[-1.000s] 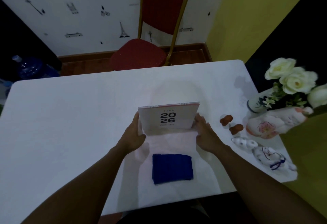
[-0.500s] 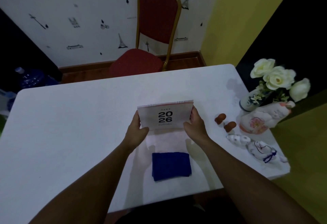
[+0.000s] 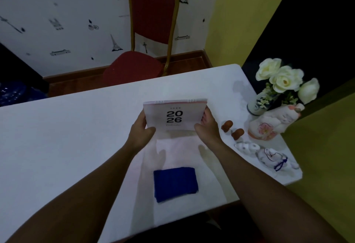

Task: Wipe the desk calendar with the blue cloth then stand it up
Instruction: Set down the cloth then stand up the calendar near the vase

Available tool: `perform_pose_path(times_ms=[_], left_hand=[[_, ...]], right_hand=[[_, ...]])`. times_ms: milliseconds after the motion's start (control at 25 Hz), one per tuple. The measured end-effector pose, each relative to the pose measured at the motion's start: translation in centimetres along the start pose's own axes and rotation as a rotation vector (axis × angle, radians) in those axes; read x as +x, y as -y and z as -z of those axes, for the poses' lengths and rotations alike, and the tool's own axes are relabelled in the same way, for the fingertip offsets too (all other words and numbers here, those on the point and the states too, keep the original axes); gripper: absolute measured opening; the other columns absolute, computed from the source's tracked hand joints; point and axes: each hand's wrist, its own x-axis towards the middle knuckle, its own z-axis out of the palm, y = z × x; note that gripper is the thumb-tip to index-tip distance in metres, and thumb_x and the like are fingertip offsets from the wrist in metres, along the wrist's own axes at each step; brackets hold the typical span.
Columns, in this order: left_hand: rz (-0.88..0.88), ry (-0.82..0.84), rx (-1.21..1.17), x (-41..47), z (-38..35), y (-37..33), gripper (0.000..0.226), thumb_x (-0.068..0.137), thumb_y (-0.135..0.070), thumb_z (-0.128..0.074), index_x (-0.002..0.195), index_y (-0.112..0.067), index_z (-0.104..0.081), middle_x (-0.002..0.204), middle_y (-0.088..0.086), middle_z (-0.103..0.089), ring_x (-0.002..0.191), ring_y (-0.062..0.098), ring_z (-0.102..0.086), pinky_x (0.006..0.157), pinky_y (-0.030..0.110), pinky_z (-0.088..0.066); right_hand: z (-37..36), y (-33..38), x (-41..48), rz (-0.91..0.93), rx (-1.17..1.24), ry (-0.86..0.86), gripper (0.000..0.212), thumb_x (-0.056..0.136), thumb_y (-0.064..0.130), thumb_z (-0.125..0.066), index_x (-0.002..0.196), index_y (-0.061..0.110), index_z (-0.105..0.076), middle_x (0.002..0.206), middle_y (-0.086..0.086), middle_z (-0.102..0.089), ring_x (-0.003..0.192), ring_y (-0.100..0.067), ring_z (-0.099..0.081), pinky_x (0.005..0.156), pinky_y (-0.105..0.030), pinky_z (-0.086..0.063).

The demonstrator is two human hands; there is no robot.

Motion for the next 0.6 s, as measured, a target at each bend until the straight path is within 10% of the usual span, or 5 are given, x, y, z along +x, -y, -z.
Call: perform_pose_path(times_ms=[120, 320, 520, 600], left_hand=[[0.008, 0.037, 0.022, 3.1, -2.2, -2.5, 0.082, 0.086, 0.002, -0.062, 0.156, -0.035, -0.041, 0.151, -0.002, -0.058, 0.138, 0.025, -0.056, 0.107, 0.056, -0.055], [-0.030, 0.119, 0.042, 7.3, -7.3, -6.3, 0.091, 0.078, 0.004, -0.055, 0.158, -0.035, -0.038, 0.154, -0.001, -0.056, 0.139, 0.028, -0.054, 0.108, 0.059, -0.053], [-0.021, 0.179, 0.065, 10.3, -11.8, -7.8, 0.085, 0.080, 0.007, -0.054, 0.156, -0.030, -0.041, 0.151, 0.001, -0.057, 0.138, 0.030, -0.054, 0.107, 0.061, -0.053], [-0.018, 0.193, 0.078, 11.0, -13.2, -7.9, 0.083, 0.082, 0.009, -0.053, 0.156, -0.027, -0.041, 0.150, 0.003, -0.057, 0.138, 0.031, -0.054, 0.107, 0.061, -0.053]], right_hand=[[3.0, 1.5, 1.8, -0.001, -0.024, -0.101, 0.078, 0.068, 0.010, -0.052, 0.119, 0.069, -0.046, 0.117, 0.021, -0.067, 0.119, -0.015, -0.062, 0.093, -0.033, -0.053], [8.2, 0.3, 4.5, -0.012, 0.057, -0.238, 0.088, 0.065, 0.001, -0.047, 0.144, 0.040, -0.045, 0.129, 0.009, -0.068, 0.123, -0.016, -0.061, 0.104, -0.051, -0.054], [10.7, -2.0, 5.9, -0.090, 0.166, -0.365, 0.090, 0.068, -0.004, -0.039, 0.145, 0.042, -0.044, 0.111, 0.022, -0.070, 0.078, 0.012, -0.067, 0.056, -0.017, -0.058], [11.2, -2.4, 6.1, -0.099, 0.173, -0.399, 0.088, 0.071, -0.006, -0.039, 0.147, 0.037, -0.044, 0.114, 0.016, -0.070, 0.089, 0.011, -0.065, 0.063, -0.012, -0.054]])
